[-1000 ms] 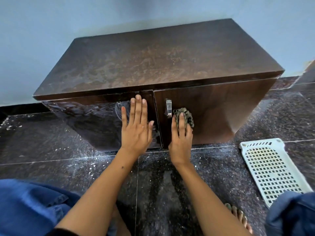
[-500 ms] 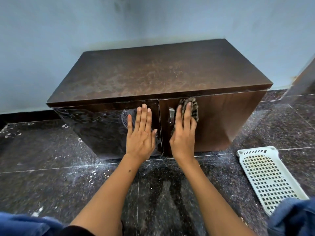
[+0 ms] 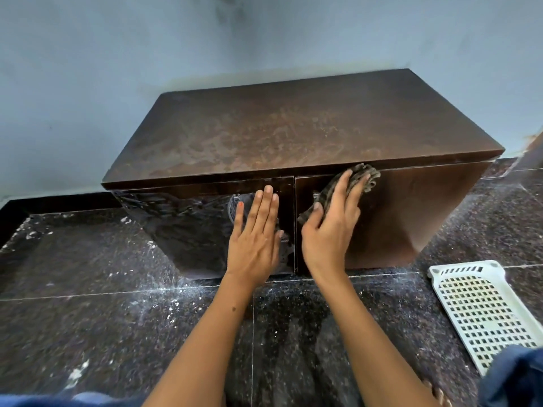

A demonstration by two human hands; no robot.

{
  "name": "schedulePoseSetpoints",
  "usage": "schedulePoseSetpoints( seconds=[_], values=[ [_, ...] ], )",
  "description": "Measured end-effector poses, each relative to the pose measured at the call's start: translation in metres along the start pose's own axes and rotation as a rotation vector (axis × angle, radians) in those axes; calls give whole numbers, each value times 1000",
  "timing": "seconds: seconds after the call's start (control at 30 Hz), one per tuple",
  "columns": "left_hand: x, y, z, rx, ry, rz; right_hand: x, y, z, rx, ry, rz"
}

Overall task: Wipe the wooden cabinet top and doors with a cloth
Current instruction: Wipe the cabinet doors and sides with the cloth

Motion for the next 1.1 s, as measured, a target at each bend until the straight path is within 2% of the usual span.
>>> schedulePoseSetpoints(
  seconds=[0.13, 0.2, 0.3, 0.37, 0.6, 0.77, 0.97, 1.1],
  values=[
    [-4, 1, 14, 62, 32, -23, -6, 8, 8, -116, -55, -47],
    [-8, 2, 18, 80, 18, -21, -12, 18, 11, -224, -144, -51],
    [-11, 2, 24, 104, 11, -7, -24, 41, 17, -369, -361, 40],
    [-12, 3, 27, 125, 4, 2, -32, 54, 13, -418, -436, 111],
    [-15, 7, 32, 124, -58, -3, -48, 73, -32, -275, -432, 193],
    [-23, 8, 38, 82, -140, -47, -75, 83, -64, -376, -265, 427],
    [-21, 9, 43, 34, -249, -71, -68, 91, -49, -301, -255, 348],
    [-21, 11, 43, 19, -260, -91, -75, 90, -66, -385, -225, 458]
  ],
)
Point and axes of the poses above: each hand's wrist, its own x-axis towards the middle knuckle, its own y-axis out of the palm, z = x × y, the point moved 4 cm from there along x, towards the middle knuckle, and after that the axes turned 6 degrees about z, right-handed, at the moved point
